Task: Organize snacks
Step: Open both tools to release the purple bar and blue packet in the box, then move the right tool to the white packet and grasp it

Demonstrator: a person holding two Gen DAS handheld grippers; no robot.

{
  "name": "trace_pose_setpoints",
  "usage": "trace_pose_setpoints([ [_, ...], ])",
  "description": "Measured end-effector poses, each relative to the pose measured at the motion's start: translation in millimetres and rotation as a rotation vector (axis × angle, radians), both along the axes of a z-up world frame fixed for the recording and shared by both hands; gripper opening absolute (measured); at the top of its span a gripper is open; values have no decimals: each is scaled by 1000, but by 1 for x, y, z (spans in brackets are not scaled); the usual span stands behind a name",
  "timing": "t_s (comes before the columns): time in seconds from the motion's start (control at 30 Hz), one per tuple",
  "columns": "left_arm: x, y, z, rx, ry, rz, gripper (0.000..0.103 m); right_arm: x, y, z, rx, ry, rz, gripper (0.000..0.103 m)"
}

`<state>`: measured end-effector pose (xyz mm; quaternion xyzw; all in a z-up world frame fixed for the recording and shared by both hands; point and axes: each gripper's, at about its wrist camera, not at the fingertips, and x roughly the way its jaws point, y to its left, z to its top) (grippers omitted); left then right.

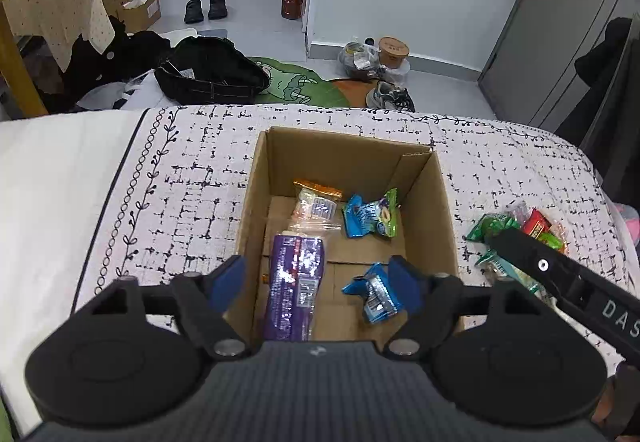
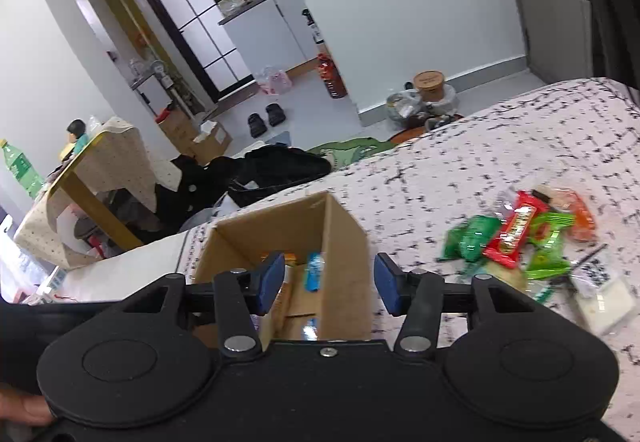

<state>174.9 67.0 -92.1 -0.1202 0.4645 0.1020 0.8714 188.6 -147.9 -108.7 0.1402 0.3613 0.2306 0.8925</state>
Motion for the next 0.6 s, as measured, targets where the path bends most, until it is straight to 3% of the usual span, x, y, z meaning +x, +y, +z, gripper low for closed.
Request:
trace_pose_setpoints([
  [0.27,2,-19,-1,-29,12,-80,83,-4,-31,-3,-34,10,-41,54],
  [0.6,5,-50,9,-11,-16,-160,85,-9,-72,0,-60,3,-110,62],
])
